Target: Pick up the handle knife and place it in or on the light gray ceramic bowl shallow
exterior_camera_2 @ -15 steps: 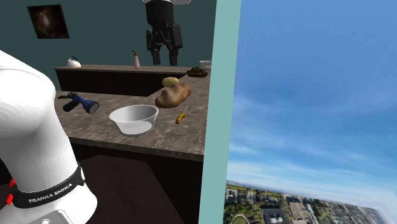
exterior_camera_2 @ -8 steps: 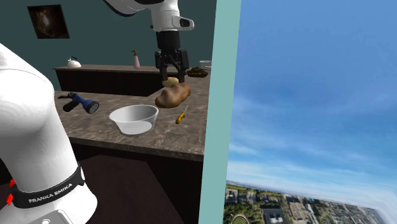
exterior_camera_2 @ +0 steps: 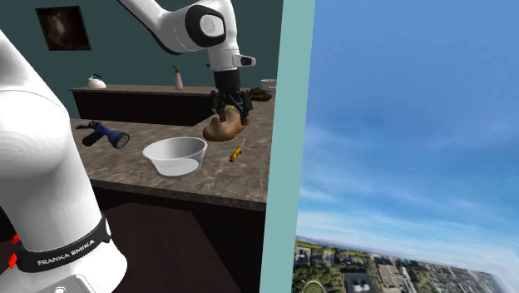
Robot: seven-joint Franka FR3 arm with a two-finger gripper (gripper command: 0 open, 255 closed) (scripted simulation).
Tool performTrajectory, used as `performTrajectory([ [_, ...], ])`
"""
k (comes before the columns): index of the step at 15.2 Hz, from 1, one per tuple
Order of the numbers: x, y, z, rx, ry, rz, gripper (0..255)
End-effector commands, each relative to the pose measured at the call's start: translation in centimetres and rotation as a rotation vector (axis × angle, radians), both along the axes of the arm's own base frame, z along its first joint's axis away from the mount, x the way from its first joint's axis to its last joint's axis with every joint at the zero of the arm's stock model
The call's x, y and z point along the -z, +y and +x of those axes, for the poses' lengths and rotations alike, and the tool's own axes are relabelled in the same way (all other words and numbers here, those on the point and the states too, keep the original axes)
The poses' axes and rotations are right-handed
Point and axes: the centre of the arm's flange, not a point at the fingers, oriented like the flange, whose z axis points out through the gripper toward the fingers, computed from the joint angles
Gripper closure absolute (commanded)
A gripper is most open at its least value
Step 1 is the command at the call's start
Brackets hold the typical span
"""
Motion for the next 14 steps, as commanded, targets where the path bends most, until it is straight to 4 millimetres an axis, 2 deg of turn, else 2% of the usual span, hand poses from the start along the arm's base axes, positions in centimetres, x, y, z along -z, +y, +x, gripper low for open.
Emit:
performTrajectory([
  [1, 1.8, 1.5, 0.8, -0.023, -0.012, 0.003, 0],
  [12, 11.0, 10.4, 6.3, -0.147, -0.065, 0.013, 0],
  [14, 12.0, 10.3, 6.4, -0.147, -0.065, 0.013, 0],
])
